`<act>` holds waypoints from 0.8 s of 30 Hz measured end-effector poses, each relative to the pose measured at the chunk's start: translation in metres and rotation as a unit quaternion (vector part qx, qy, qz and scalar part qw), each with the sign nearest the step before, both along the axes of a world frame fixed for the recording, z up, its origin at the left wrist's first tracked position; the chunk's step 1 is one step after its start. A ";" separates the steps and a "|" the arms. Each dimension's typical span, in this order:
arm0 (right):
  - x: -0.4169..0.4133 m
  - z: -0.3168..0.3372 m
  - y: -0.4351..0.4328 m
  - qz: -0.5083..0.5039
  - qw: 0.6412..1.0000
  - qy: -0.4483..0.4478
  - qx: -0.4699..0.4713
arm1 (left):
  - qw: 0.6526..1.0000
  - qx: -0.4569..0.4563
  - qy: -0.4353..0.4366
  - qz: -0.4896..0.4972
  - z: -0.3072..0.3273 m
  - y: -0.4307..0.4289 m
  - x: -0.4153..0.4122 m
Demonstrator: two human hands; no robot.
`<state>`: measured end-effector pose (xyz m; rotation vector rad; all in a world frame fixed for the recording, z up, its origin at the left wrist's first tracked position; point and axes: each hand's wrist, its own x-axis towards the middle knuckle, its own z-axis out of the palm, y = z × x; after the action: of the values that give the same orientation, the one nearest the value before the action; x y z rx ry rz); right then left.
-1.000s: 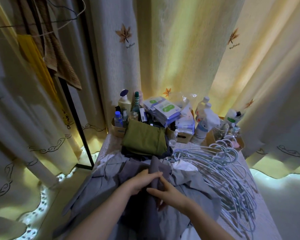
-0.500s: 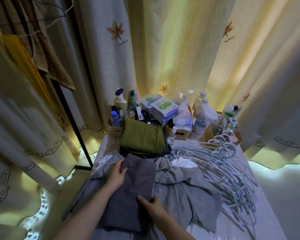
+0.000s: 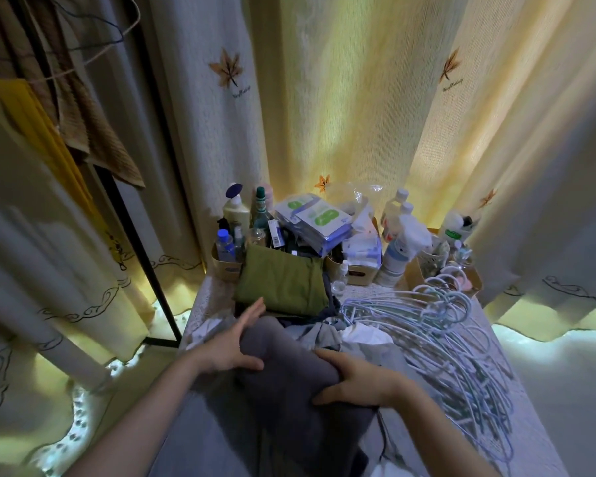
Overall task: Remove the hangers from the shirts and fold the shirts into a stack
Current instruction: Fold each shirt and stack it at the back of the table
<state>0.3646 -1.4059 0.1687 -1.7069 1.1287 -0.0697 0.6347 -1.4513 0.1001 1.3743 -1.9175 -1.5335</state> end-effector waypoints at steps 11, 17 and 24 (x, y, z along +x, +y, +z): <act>-0.065 -0.024 -0.048 -0.202 0.910 -0.189 0.311 | 0.955 0.140 0.174 0.195 0.011 0.018 -0.004; -0.031 -0.032 -0.109 -0.280 0.887 -0.278 0.240 | 0.925 0.062 0.179 0.328 0.037 -0.052 -0.001; 0.010 -0.031 -0.173 -0.320 0.935 -0.140 -0.060 | 0.948 -0.098 0.034 0.300 0.033 -0.107 0.006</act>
<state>0.3742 -1.5790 0.1377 -1.3118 1.4353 -0.7768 0.6405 -1.5583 0.1331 1.5888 -1.3753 -1.0476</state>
